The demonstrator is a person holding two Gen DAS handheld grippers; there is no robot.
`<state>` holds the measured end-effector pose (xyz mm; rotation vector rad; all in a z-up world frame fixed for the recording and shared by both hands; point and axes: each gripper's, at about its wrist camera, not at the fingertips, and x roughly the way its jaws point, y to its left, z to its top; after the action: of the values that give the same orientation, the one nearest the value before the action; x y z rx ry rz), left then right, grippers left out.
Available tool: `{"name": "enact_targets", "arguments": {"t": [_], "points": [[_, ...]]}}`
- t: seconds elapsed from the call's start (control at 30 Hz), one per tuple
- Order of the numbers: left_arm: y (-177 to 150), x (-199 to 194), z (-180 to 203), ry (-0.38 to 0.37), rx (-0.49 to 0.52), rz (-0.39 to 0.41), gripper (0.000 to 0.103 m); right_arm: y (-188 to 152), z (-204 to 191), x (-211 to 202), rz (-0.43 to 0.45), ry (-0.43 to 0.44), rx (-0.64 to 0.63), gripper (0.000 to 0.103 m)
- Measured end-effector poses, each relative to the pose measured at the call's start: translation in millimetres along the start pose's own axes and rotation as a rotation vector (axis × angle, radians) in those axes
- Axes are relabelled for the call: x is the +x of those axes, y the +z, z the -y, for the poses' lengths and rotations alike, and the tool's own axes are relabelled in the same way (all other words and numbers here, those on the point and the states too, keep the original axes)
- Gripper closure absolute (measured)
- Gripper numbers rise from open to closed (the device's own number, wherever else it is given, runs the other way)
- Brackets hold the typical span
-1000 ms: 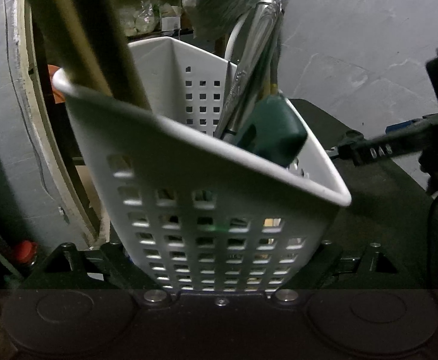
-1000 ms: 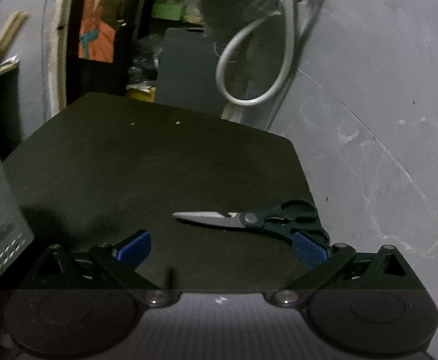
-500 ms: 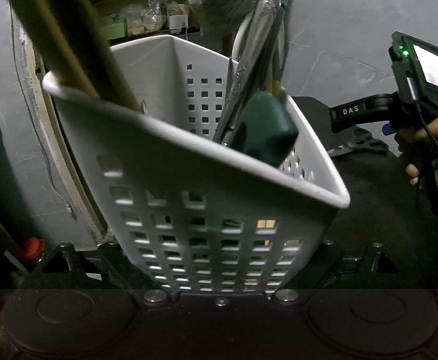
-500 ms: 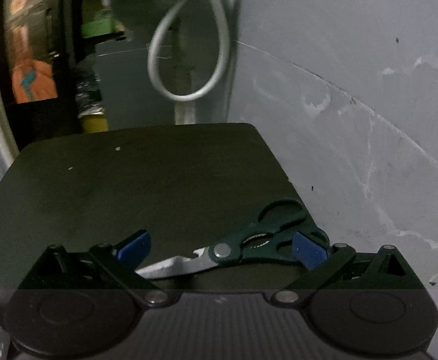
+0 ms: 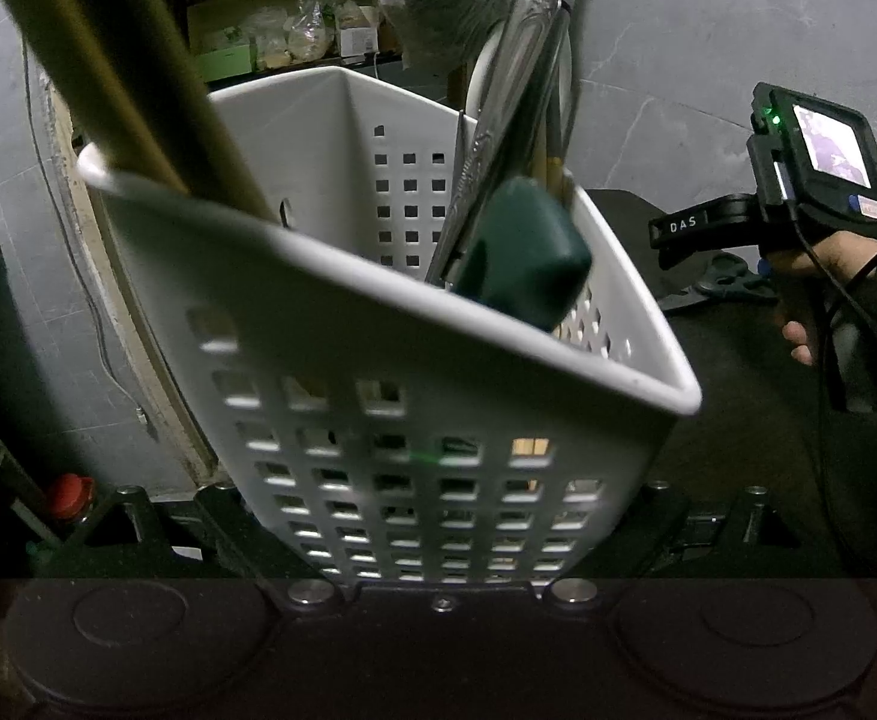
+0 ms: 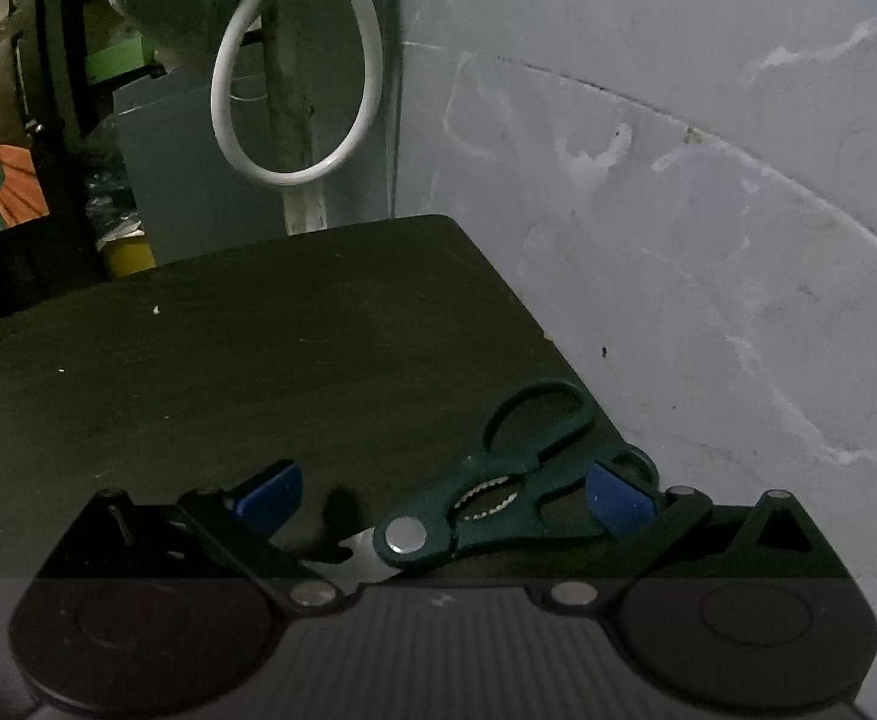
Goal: Organize utensils
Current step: 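Grasp the scissors at their pivot with the right tool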
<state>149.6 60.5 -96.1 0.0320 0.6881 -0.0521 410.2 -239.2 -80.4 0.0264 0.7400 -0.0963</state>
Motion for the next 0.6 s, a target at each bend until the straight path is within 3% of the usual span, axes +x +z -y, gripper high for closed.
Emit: {"name": "enact_targets", "arguments": {"t": [0.3, 0.6], "points": [[0, 1, 0, 0.001, 0.0, -0.001, 0.011, -8, 1, 11, -0.021, -0.003, -0.042, 0.0], [0, 2, 0, -0.001, -0.004, 0.003, 0.011, -29, 6, 1, 0.028, 0.097, -0.107, 0.001]]}}
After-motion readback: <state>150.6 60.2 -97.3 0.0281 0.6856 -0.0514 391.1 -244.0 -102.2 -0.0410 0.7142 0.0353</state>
